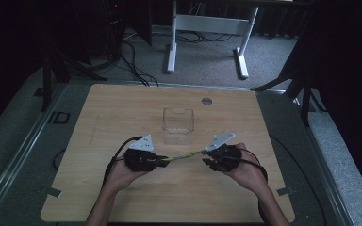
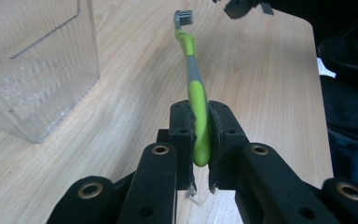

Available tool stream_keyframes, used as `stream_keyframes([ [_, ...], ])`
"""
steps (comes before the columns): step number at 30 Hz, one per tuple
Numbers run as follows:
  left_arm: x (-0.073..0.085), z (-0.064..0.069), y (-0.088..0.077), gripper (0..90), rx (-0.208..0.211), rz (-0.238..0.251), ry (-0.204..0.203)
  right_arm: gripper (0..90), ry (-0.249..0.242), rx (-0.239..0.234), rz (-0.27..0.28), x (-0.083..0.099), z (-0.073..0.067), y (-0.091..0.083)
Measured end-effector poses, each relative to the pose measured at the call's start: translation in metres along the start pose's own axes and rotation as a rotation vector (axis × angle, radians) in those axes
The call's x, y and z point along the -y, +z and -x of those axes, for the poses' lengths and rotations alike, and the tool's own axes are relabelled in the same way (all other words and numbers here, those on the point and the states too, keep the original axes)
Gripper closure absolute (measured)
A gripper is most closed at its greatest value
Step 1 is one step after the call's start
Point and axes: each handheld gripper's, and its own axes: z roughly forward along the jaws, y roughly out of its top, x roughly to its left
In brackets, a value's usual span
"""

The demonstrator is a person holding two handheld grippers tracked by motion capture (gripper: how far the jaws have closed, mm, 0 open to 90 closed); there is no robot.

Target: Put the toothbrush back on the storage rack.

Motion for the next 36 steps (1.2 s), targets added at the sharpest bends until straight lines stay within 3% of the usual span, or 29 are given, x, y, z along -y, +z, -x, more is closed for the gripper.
stream_keyframes([
  [10,-0.002,0.001,-0.003,81.4,-0.025,0.023,-0.011,66.5,0.032,-0.019,0.006,0.005,-0.003,0.007],
  [19,-0.006,0.004,-0.003,81.3,-0.028,0.053,-0.014,62.9,0.073,-0.042,0.051,0.006,-0.007,0.014],
  [28,-0.009,0.005,-0.002,81.2,-0.022,0.095,-0.028,59.7,0.121,-0.054,0.133,0.004,-0.010,0.018],
  [36,-0.011,0.008,0.000,81.1,-0.003,0.121,-0.017,58.8,0.152,-0.057,0.191,0.000,-0.010,0.018],
])
